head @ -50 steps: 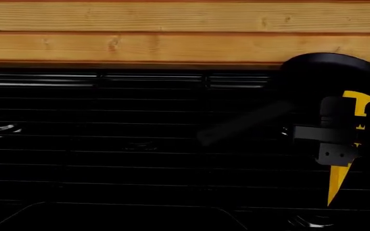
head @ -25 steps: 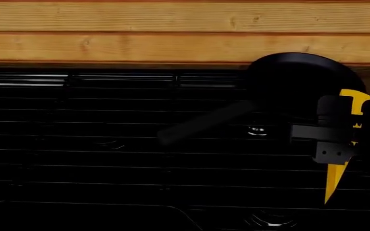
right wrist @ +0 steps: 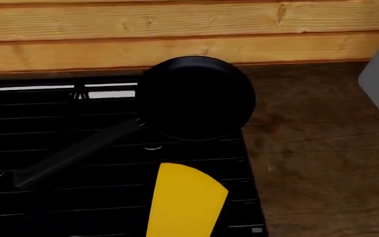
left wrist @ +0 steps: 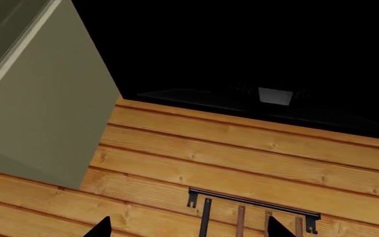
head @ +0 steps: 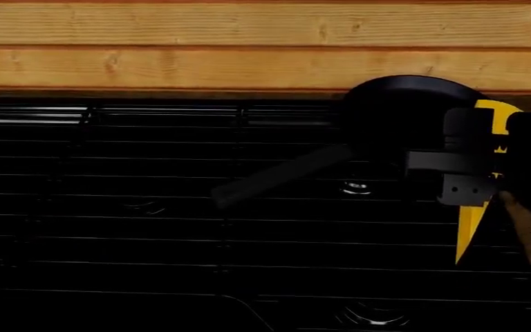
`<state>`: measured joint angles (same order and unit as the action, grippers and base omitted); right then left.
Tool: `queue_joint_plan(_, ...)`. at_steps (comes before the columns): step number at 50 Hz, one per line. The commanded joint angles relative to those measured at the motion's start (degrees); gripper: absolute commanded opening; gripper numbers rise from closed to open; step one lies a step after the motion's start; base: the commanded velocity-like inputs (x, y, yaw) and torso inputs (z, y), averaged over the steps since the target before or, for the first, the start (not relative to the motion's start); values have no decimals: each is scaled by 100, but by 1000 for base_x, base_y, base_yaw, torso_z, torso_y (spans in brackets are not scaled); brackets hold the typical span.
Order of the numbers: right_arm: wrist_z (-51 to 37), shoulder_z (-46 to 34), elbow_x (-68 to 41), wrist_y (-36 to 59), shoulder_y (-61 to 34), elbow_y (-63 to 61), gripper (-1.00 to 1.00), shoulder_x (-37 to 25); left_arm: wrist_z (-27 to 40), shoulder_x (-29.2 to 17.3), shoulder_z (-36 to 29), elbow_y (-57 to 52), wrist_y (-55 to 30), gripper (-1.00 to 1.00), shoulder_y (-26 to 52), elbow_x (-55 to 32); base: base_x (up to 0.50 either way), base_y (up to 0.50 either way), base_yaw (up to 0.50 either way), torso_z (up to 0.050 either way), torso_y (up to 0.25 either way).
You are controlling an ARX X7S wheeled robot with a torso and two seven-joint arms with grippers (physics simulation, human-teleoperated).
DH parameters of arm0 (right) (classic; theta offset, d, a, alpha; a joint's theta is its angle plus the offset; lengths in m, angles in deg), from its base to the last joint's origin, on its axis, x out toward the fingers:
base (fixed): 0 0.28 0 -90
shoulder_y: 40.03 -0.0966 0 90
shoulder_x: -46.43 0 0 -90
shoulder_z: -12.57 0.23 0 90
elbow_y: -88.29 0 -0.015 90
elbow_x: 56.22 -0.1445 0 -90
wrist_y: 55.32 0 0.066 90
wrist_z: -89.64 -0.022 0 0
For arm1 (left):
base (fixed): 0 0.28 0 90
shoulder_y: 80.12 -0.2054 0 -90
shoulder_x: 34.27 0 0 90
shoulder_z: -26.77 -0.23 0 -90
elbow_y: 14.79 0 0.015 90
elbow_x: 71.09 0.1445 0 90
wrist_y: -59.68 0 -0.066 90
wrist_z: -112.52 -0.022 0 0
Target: Pick the cheese from the plate and place it in the pan.
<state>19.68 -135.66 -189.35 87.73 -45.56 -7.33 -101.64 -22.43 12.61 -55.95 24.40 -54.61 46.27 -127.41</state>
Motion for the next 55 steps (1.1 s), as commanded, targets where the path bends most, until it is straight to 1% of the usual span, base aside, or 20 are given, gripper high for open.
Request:
queue_joint_plan(1, 657, -19, 736, 517, -541, 1002, -100, 690, 46, -29, -32, 8, -21, 100, 66, 5, 0, 0, 0, 0, 0)
queue_joint_plan(5, 1259, -58, 1422, 743, -908, 1722, -100, 1065, 63, -45, -72, 29, -54, 100, 141, 10, 0, 0, 0, 0, 0)
queue_joint_plan(11, 2087, -175, 2195, 807, -1227, 2602, -100, 1546, 59, -14, -155, 89, -68, 100, 226, 49, 0, 0, 0, 0, 0)
queue_joint_plan(19, 3168, -392, 3118, 514, -1364, 3645, -100, 2026, 34, 19, -265, 170, -90, 100, 375, 70, 0, 0, 0, 0, 0)
queue_joint_plan(23, 3511, -456, 3391, 332, -1396, 4029, -100, 2178, 22, 21, -334, 262, -133, 100, 547, 56, 0, 0, 0, 0, 2)
queue_joint_plan(26, 3906, -543, 3633, 152, -1406, 4541, -100, 2406, 5, 48, -388, 325, -144, 100, 648, 61, 0, 0, 0, 0, 0)
queue_joint_plan(29, 4298, -553, 3634, 130, -1422, 5180, -100, 2676, -5, 72, -445, 398, -166, 100, 739, 73, 0, 0, 0, 0, 0)
queue_joint_plan(33, 5009, -791, 4046, -118, -1601, 6307, -100, 3169, -16, 82, -482, 440, -173, 100, 800, 105, 0, 0, 0, 0, 0)
queue_joint_plan(37, 6018, -1077, 4381, -208, -1774, 7961, -100, 3929, 0, 61, -433, 410, -156, 100, 741, 72, 0, 0, 0, 0, 0)
queue_joint_plan(41, 5773, -1175, 4562, -403, -1598, 8056, -100, 4021, -13, 72, -435, 405, -127, 100, 705, 101, 0, 0, 0, 0, 0)
queue_joint_plan(43, 5841, -1096, 4521, -449, -1494, 8057, -100, 4050, -17, 75, -442, 404, -124, 100, 701, 105, 0, 0, 0, 0, 0)
queue_joint_plan(44, 5780, -940, 4386, -560, -1409, 8058, -100, 4040, -16, 76, -452, 404, -127, 100, 699, 111, 0, 0, 0, 0, 0)
queue_joint_plan(50, 5379, -707, 4119, -617, -1211, 8060, -100, 4034, 39, 32, -406, 339, -142, 100, 662, 60, 0, 0, 0, 0, 0)
queue_joint_plan(51, 5000, -688, 4024, -552, -1186, 8060, -100, 4020, 31, 30, -415, 344, -142, 100, 668, 74, 0, 0, 0, 0, 0)
queue_joint_plan(55, 5174, -723, 3622, -618, -1078, 8060, -100, 4006, 20, 41, -418, 347, -119, 100, 640, 96, 0, 0, 0, 0, 0)
